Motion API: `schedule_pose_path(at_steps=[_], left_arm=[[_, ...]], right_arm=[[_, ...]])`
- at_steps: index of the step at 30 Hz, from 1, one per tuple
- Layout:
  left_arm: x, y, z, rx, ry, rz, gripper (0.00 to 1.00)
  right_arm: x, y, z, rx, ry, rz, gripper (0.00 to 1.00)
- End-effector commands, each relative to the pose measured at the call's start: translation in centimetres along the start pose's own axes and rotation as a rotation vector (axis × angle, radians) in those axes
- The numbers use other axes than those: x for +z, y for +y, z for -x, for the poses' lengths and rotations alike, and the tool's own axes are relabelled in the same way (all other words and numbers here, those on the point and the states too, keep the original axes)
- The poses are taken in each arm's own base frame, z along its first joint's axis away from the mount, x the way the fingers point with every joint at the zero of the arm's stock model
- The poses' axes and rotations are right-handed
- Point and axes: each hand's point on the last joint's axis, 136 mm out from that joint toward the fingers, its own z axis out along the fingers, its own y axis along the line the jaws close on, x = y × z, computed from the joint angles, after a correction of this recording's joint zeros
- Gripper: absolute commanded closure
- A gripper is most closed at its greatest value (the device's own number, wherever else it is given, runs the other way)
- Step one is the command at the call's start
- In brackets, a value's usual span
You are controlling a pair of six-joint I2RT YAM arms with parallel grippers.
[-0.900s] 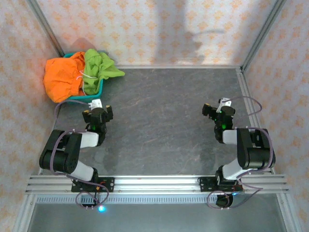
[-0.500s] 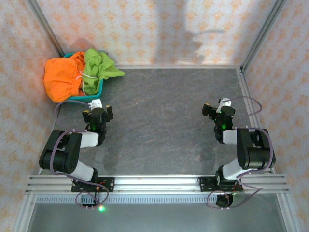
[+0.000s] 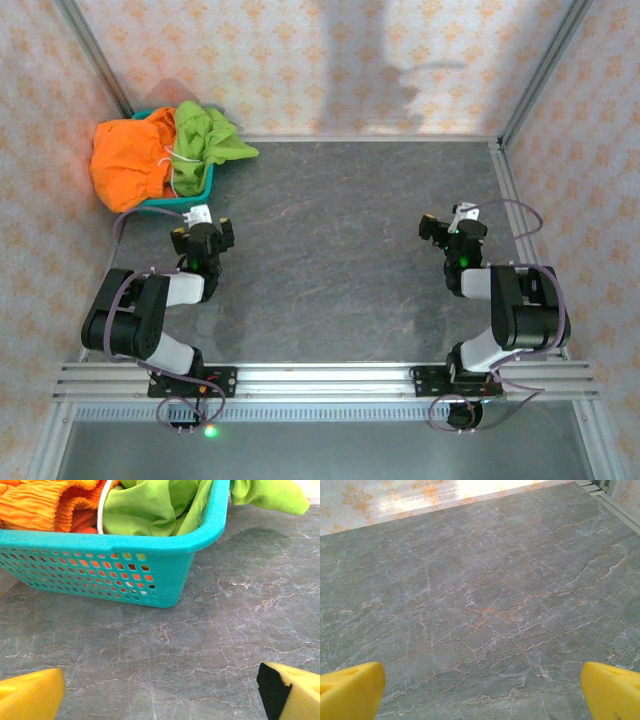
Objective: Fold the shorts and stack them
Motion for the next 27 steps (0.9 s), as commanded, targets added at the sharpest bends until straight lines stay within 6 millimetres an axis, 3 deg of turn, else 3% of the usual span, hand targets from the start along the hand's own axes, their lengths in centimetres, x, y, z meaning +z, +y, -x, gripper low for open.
schedule_pose_path(at_steps=[1, 9, 13, 17, 21, 23, 27], left_arm=[[0.1, 0.5, 1.4, -0.023, -0.03, 0.025, 0.0], [-0.7, 0.5, 2.2, -0.02, -0.057, 0.007, 0.0], [-3.3, 2.7, 4.2, -0.047, -0.007, 0.084, 0.0], [-7.7, 4.0, 6.3, -0.214, -0.054, 0.033, 0.01], [-12.2, 4.8, 10.3, -0.337, -0.118, -0.05, 0.01], [-14.3, 5.3, 13.5, -0.356, -0.158, -0.081, 0.0], [-16.0, 6.0, 19.4, -0.369, -0.174, -0.107, 0.0]], right_arm=[[0.2, 0.2, -0.1, -0.004, 0.005, 0.004, 0.0], [-0.8, 1.0, 0.7, -0.019, -0.013, 0.045, 0.0], [-3.9, 0.8, 3.4, 0.013, -0.038, 0.013, 0.0], [-7.6, 0.5, 6.1, 0.13, -0.099, -0.01, 0.01], [-10.5, 0.6, 7.2, 0.274, -0.138, 0.005, 0.01], [-11.7, 1.0, 7.4, 0.329, -0.134, 0.031, 0.01], [-13.4, 2.6, 7.3, 0.391, -0.103, 0.126, 0.0]])
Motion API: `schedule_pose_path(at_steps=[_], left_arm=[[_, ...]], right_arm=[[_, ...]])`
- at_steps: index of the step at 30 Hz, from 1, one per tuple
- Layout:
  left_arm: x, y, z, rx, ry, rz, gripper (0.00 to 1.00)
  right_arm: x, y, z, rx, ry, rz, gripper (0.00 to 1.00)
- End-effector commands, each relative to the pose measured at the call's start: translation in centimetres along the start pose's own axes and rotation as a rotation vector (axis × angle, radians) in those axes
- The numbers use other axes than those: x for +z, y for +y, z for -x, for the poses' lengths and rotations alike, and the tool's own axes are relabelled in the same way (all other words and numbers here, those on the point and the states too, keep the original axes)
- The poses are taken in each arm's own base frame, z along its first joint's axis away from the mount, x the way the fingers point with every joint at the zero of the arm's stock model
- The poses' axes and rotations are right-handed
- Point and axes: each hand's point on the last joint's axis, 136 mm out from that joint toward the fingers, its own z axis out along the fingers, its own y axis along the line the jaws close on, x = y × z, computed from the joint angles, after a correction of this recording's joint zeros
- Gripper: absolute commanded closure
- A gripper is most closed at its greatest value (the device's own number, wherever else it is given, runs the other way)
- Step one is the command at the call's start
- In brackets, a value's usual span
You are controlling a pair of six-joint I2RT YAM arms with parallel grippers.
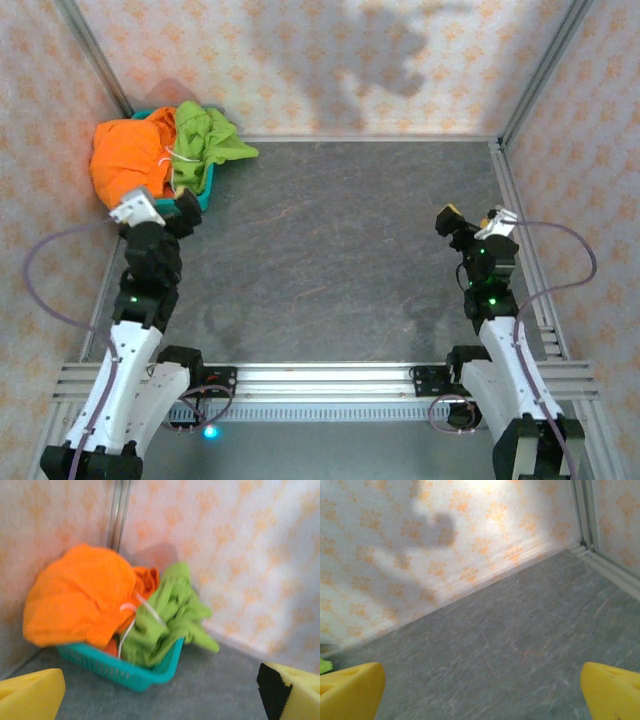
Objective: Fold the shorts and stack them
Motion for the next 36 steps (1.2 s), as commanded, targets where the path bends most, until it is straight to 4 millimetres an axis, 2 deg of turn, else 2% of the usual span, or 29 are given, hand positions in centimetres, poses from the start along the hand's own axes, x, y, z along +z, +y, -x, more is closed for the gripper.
schedule_pose_path(at_steps=[1, 4, 7, 10, 15, 19, 22, 28, 35, 36], left_arm=[[0.2, -0.8, 1.9, 0.001, 0.114, -0.008, 0.0], [2.6, -1.6, 4.2, 0.016, 0.197, -0.009, 0.0], [6.3, -2.5, 4.9, 0.031, 0.314, -0.029, 0.0], [10.2, -3.3, 4.5, 0.061, 0.432, -0.037, 0.0], [16.5, -3.5, 2.2, 0.107, 0.546, -0.002, 0.04], [21.1, -3.6, -0.5, 0.128, 0.634, 0.017, 0.09], [24.7, -3.0, -3.5, 0.138, 0.697, 0.045, 0.12], [29.1, -2.0, -6.1, 0.123, 0.706, 0.095, 0.26], [32.0, -0.9, -8.8, 0.037, 0.707, 0.108, 0.37], [32.3, -1.0, -9.3, 0.024, 0.714, 0.105, 0.41]], right_arm=[[-1.2, 0.7, -2.1, 0.122, 0.118, 0.031, 0.0], [-1.8, 1.3, -2.5, 0.154, 0.158, 0.057, 0.0], [-2.2, 1.7, -2.9, 0.151, 0.193, 0.071, 0.0], [-2.3, 1.8, -3.3, 0.144, 0.218, 0.079, 0.0], [-2.6, 2.0, -4.2, 0.137, 0.261, 0.091, 0.0], [-2.7, 2.2, -4.9, 0.15, 0.291, 0.108, 0.0], [-2.9, 2.1, -5.4, 0.152, 0.311, 0.105, 0.0], [-3.3, 2.3, -5.7, 0.153, 0.328, 0.113, 0.0], [-3.6, 2.0, -5.9, 0.152, 0.335, 0.102, 0.0], [-3.7, 2.0, -5.9, 0.152, 0.335, 0.101, 0.0]])
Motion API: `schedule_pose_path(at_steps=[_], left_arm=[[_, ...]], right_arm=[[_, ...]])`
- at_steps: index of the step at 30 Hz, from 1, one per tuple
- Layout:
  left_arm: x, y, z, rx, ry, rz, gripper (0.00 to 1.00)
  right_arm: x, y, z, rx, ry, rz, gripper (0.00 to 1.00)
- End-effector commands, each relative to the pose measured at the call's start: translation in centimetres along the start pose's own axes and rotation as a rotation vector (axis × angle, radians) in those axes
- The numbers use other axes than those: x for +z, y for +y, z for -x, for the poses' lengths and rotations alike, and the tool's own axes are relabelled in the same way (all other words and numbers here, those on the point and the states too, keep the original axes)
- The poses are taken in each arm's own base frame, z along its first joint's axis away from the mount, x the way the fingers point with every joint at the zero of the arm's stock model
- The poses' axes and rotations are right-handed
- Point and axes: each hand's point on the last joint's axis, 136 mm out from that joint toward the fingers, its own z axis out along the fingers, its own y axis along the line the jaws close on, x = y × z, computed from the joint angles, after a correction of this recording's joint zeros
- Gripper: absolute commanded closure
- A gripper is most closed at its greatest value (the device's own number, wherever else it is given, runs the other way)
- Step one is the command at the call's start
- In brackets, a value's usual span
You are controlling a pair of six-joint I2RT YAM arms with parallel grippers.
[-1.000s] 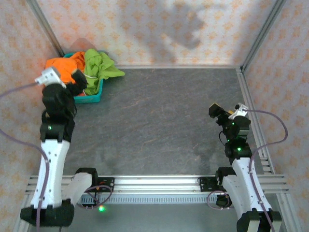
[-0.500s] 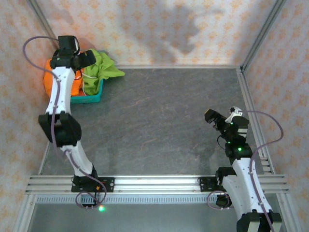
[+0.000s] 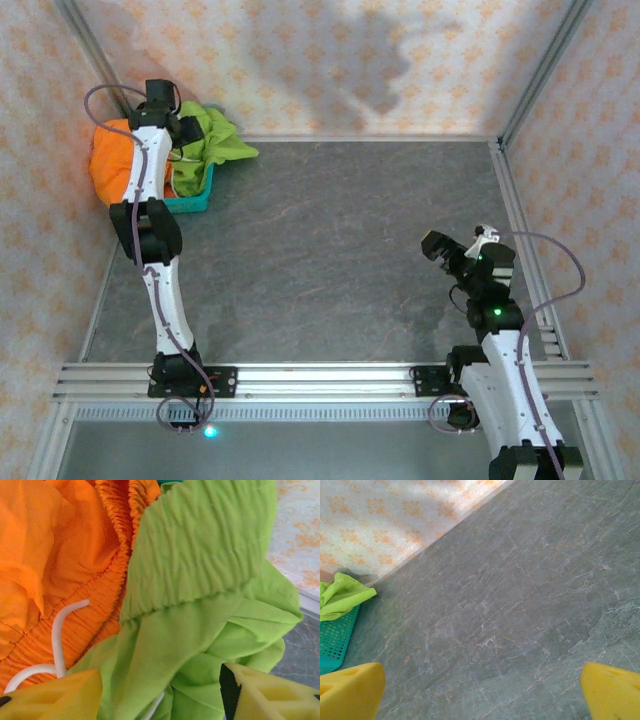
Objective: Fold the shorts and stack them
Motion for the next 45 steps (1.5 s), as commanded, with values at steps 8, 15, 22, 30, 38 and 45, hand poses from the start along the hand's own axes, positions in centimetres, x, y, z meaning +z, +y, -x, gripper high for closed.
schedule_pose_path(at_steps=[8, 15, 22, 30, 38, 45], left_arm=[[-1.1, -0.8, 2.9, -0.097, -0.078, -0.074, 1.0], [-11.3, -4.0, 8.5, -0.086, -0.285, -0.244, 1.0], [-23.8, -8.1, 12.0, -0.087, -0.489, -0.483, 1.0], [-39.9, -15.2, 11.7, 0.051, -0.731, -0.789, 1.0], [-45.9, -22.5, 5.2, 0.248, -0.706, -0.945, 1.0], [-41.4, -26.0, 1.2, 0.307, -0.551, -0.925, 1.0]], right_arm=[[-1.3, 0.9, 0.8, -0.009, -0.019, 0.011, 0.0], [-1.8, 1.1, 0.9, -0.004, -0.031, 0.015, 0.0], [-2.4, 1.6, 1.3, -0.005, -0.042, 0.025, 0.0], [-3.5, 2.0, 2.0, -0.018, -0.078, 0.025, 0.0], [-3.7, 2.0, 2.1, -0.025, -0.084, 0.023, 0.0], [-3.7, 2.0, 1.8, -0.023, -0.068, 0.026, 0.0]])
